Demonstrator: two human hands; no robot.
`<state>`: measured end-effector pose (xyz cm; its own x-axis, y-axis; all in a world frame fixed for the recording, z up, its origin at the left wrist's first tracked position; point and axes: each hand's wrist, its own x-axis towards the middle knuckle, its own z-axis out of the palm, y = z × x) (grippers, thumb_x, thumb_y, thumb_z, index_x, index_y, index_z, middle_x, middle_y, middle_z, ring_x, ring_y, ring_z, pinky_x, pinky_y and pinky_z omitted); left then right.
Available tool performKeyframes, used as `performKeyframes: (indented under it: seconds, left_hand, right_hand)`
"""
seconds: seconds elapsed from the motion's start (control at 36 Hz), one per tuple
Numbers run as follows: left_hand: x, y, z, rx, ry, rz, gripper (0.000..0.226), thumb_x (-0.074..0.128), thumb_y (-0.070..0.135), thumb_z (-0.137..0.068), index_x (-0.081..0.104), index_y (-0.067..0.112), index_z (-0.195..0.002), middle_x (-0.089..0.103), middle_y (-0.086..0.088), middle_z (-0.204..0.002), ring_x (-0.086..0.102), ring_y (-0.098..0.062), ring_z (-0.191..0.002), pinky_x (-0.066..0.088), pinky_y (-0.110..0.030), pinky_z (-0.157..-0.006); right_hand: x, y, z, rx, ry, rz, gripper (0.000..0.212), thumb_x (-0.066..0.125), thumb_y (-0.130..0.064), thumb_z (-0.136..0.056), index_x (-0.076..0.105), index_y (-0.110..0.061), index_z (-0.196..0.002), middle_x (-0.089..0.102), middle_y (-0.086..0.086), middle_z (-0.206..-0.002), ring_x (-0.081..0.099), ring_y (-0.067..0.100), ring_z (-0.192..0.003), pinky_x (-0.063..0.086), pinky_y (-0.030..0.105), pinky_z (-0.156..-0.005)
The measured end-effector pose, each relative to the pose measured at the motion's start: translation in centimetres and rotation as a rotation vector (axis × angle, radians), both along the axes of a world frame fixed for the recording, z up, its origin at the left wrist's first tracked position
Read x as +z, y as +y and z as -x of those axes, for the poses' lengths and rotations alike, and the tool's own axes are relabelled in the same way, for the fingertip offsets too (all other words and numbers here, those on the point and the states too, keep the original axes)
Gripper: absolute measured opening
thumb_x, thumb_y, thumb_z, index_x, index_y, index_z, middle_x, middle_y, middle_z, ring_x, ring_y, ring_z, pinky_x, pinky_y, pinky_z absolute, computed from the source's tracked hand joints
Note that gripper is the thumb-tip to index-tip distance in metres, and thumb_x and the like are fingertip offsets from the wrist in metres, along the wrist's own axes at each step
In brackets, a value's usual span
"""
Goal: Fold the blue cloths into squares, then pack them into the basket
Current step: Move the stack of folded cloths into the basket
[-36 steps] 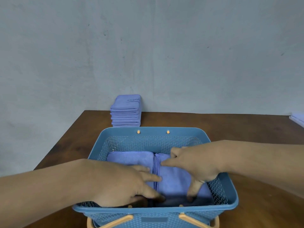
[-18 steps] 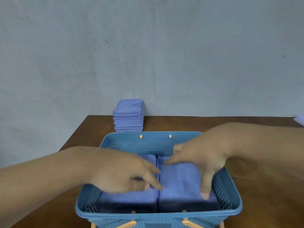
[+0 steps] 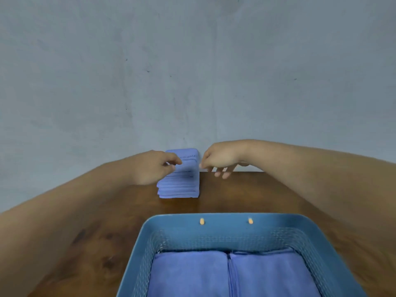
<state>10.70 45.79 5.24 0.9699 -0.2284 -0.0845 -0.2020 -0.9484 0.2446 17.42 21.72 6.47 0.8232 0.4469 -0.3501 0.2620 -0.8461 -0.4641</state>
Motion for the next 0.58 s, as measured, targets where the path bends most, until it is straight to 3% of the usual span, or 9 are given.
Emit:
performKeyframes:
  seconds: [0.14, 0.22, 0.31, 0.5, 0.58]
  left_hand:
    - [-4.6, 1.6, -5.0, 0.074, 0.019, 0.014, 0.047, 0.041, 0.037, -0.113, 0.041, 0.028, -0.159, 0.042, 0.001, -0.165, 0.043, -0.020, -0.148, 0.034, -0.033, -0.118]
    - [-7.0, 2.5, -7.5, 0.130, -0.008, 0.083, 0.050, 0.040, 0.038, -0.113, 0.037, 0.027, -0.162, 0.034, 0.004, -0.169, 0.035, -0.020, -0.153, 0.030, -0.037, -0.123]
    - [-9.2, 2.9, -9.2, 0.166, -0.002, 0.123, 0.051, 0.039, 0.042, -0.112, 0.039, 0.027, -0.161, 0.036, 0.003, -0.168, 0.038, -0.023, -0.150, 0.031, -0.040, -0.123]
    - [-12.3, 4.6, -9.1, 0.110, -0.017, 0.172, 0.050, 0.039, 0.046, -0.112, 0.039, 0.033, -0.161, 0.031, 0.008, -0.168, 0.034, -0.020, -0.152, 0.028, -0.038, -0.125]
    - [-12.5, 4.5, -9.2, 0.109, -0.004, 0.176, 0.052, 0.039, 0.048, -0.112, 0.037, 0.034, -0.162, 0.025, 0.006, -0.172, 0.028, -0.019, -0.156, 0.025, -0.040, -0.128]
  right_hand:
    - [-3.8, 4.1, -4.9, -0.322, 0.253, -0.181, 0.070, 0.059, -0.051, -0.104, 0.035, -0.014, -0.159, 0.055, 0.021, -0.139, 0.066, 0.040, -0.118, 0.061, 0.053, -0.096]
    - [-5.5, 6.2, -7.0, -0.429, 0.340, -0.273, 0.082, 0.062, -0.059, -0.100, 0.029, -0.017, -0.163, 0.045, 0.026, -0.151, 0.059, 0.045, -0.126, 0.060, 0.055, -0.096]
    - [-6.9, 7.7, -9.0, -0.535, 0.443, -0.387, 0.082, 0.066, -0.056, -0.098, 0.033, -0.014, -0.160, 0.045, 0.023, -0.150, 0.057, 0.042, -0.129, 0.058, 0.053, -0.097]
    - [-9.0, 8.9, -11.3, -0.614, 0.372, -0.412, 0.062, 0.073, -0.039, -0.099, 0.046, -0.011, -0.147, 0.055, 0.004, -0.102, 0.059, 0.026, -0.107, 0.052, 0.042, -0.085]
    - [-9.5, 9.5, -12.0, -0.630, 0.365, -0.453, 0.057, 0.076, -0.034, -0.096, 0.049, -0.014, -0.143, 0.056, 0.003, -0.122, 0.057, 0.024, -0.108, 0.051, 0.042, -0.088]
